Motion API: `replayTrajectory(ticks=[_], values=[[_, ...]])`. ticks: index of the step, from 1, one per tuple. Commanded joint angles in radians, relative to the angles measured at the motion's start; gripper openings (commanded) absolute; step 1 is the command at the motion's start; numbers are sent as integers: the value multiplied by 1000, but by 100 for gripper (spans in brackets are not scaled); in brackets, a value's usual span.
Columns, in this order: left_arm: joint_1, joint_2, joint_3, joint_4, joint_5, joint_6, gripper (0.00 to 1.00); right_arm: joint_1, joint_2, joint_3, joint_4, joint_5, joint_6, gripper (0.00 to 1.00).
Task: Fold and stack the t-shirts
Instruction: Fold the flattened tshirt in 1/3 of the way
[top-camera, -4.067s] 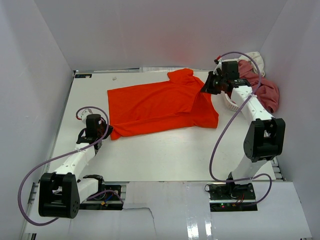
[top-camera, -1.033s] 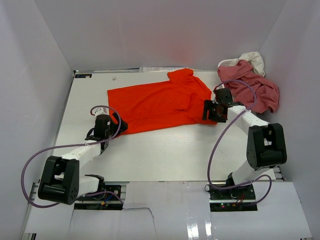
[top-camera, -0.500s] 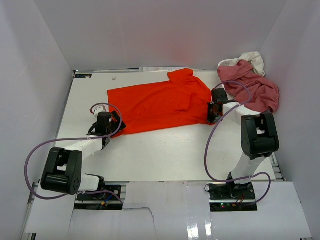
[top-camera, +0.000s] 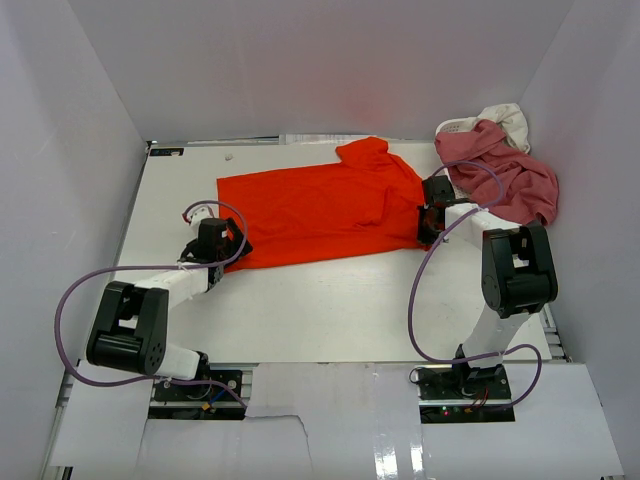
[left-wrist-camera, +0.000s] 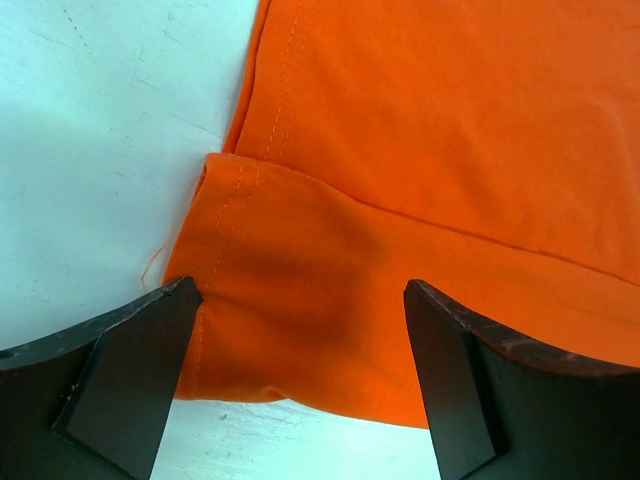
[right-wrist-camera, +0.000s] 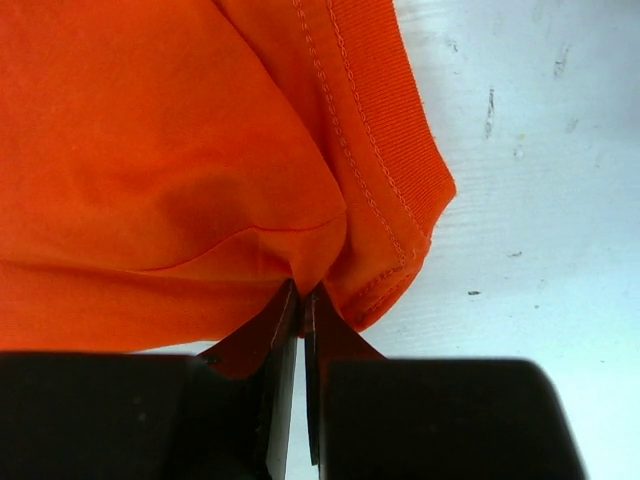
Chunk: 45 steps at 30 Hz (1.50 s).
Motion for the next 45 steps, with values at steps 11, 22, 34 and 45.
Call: replayTrajectory(ticks=[11,22,34,45], values=[[-18,-80,-63,-72,50,-26,92,11,-184,-132,-107,22,45,8],[-58,-190,9,-336,7,-110,84,103,-335,-277,-249,85,178,9],[-65,-276,34,-418,-34,-104,85,253,-276,-241,-500,332,385,44],[-71,-348,68,-428,1,-81,86,258,-464,-127,-371,257,251,58]])
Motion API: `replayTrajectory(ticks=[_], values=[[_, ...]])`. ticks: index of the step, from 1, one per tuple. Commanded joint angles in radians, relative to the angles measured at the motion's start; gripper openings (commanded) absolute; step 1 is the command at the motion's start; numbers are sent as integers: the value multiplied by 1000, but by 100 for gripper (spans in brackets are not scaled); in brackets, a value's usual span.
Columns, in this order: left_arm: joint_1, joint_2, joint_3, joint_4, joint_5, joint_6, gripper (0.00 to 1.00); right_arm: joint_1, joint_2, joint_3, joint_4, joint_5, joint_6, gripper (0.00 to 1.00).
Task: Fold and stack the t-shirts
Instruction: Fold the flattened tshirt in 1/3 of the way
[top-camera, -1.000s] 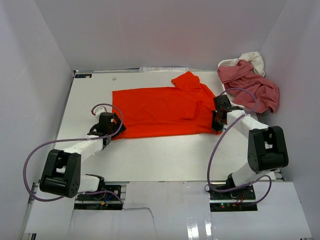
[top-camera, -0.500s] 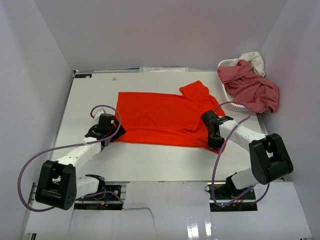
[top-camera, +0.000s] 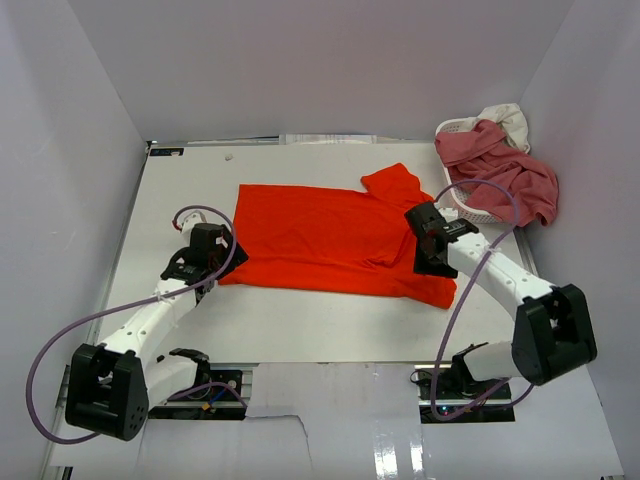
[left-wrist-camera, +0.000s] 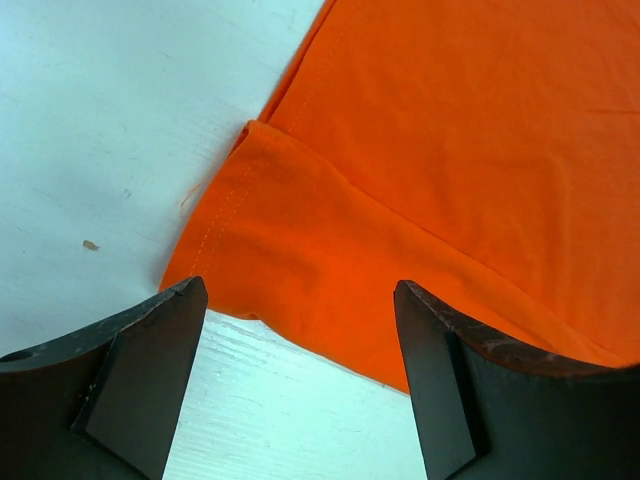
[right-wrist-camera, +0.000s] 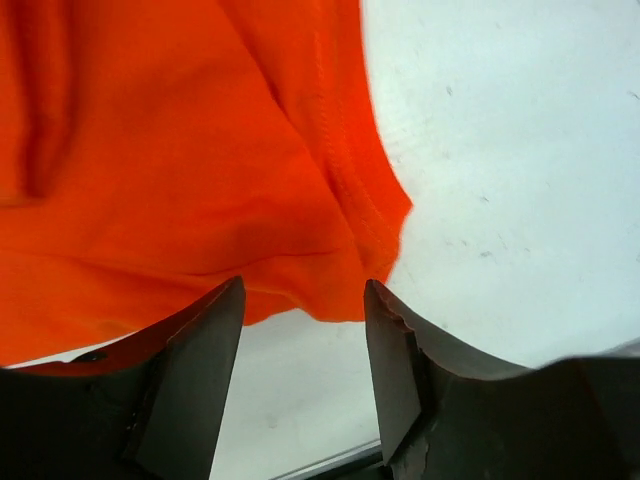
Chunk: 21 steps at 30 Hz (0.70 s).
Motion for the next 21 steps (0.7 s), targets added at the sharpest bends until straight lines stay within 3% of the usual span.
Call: replayTrajectory(ticks=[1,3,5,10,21], values=[[-16,-24,29,12,33,13,86,7,-105,19,120,-90,-77,59],[-39,-12,24,50,54,22,85,7,-153,-25,203,-165,-102,64],[-122,40,37,47,-11,4,85,7,-158,-36,263,-228,-104,73],[-242,131,78,75,-35,-42,85,7,-54,-51,373,-360,-117,72],[-276,169,73,227,39,13,87,7,192,-41,584,-538,-102,65]])
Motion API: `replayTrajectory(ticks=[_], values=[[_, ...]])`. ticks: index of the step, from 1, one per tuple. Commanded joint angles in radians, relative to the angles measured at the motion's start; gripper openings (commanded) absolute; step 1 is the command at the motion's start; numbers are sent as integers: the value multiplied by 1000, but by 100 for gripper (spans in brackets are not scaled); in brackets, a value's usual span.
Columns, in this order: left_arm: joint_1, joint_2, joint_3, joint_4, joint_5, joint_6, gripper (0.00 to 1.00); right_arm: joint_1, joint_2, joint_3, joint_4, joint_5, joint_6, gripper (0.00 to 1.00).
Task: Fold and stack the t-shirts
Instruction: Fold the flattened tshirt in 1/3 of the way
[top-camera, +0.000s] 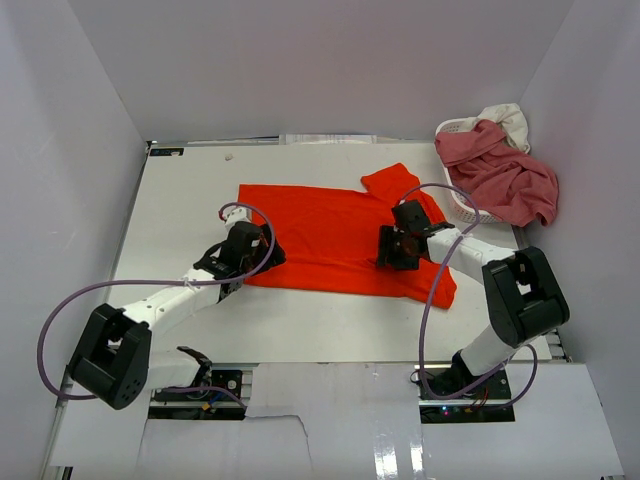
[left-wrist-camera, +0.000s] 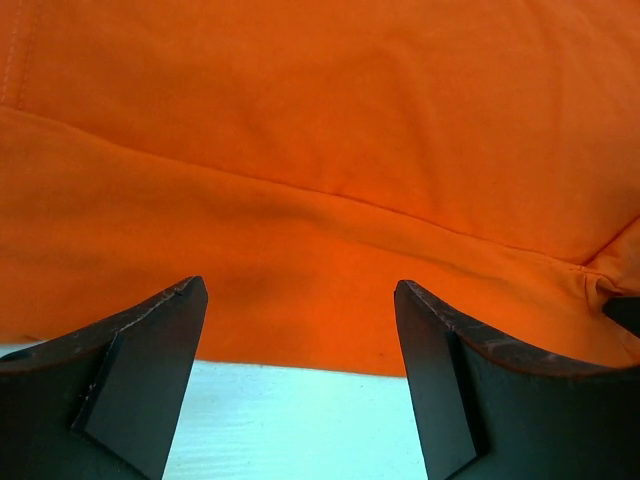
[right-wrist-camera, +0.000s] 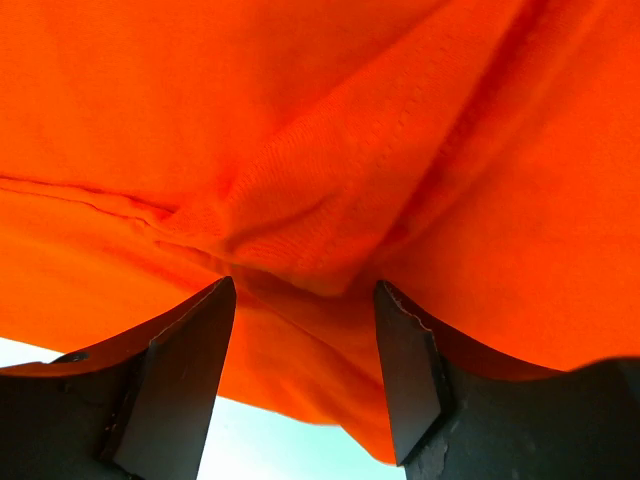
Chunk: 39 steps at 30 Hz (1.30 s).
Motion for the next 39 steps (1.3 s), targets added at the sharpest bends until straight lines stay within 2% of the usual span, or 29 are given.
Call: replayTrajectory(ticks=[1,2,3,4,8,11,18,34,37,38,39], values=[[-12,21,35,56,20,26,87,5,25,5,102,-77,0,63],[-13,27,37,54,16,29,87,5,39,5,108,-79,0,62],[-15,34,38,56,11,33,86,5,45,6,117,-80,2,55],[-16,39,38,56,6,35,86,5,51,6,120,-80,2,53],[-18,44,24,68,3,40,87,5,62,11,128,-74,2,46],[-21,51,20,77,5,38,87,10,60,23,109,-64,-3,48],[-33,73,30,82,-4,52,87,19,46,51,45,4,-14,59],[-41,97,49,3,-161,80,87,27,76,117,16,44,-41,55],[-45,108,50,4,-166,78,87,27,82,126,13,48,-44,44],[-47,114,52,4,-164,79,87,27,83,131,13,48,-44,32],[-49,117,53,2,-166,80,87,27,88,134,14,48,-44,26]])
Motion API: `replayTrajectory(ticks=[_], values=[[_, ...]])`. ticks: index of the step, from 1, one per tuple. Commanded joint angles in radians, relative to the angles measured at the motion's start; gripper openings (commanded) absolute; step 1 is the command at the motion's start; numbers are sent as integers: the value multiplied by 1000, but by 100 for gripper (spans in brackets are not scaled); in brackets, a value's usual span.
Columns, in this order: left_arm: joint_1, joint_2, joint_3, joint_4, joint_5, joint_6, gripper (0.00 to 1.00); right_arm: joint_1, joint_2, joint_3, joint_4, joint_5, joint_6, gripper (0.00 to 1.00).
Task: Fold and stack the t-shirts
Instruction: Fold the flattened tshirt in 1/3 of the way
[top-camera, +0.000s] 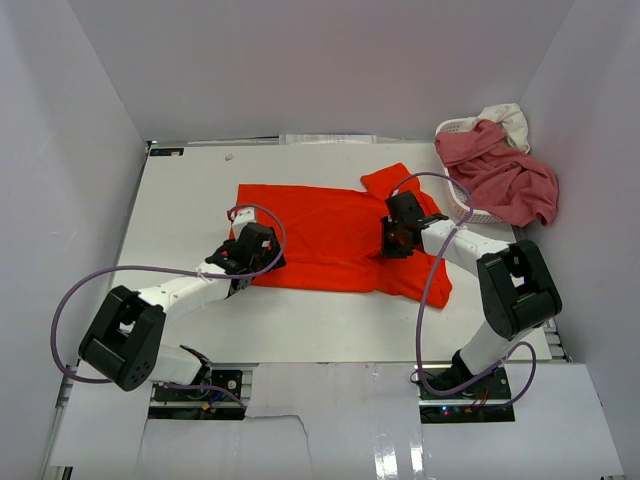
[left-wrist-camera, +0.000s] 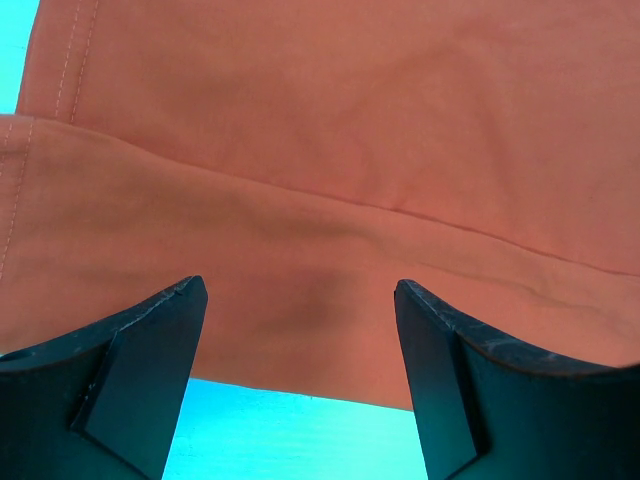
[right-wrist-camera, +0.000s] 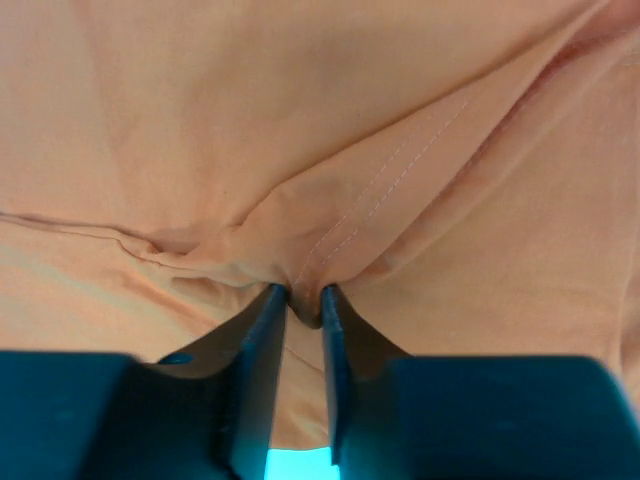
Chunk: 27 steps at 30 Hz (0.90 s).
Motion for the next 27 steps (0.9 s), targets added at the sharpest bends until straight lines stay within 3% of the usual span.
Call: replayTrajectory(ticks=[1,6,9,14,17,20,21,27], values=[[-11,11,29,-8,-31,11,87,8,16,46,-10,16,-8,24],[-20,20,29,-9,-42,8,87,10,49,101,-19,23,-31,12],[-25,26,27,-8,-48,8,87,10,85,163,-25,9,-62,12],[-29,41,29,-8,-53,8,87,11,161,289,-51,-11,-163,21],[-35,52,30,-6,-54,6,87,11,180,342,-46,3,-209,29],[-40,67,35,-6,-54,3,87,13,166,356,-30,55,-222,71],[-45,71,36,-8,-54,3,87,13,160,347,-17,77,-222,79],[-57,69,38,-6,-71,8,87,13,33,234,55,106,-212,80]])
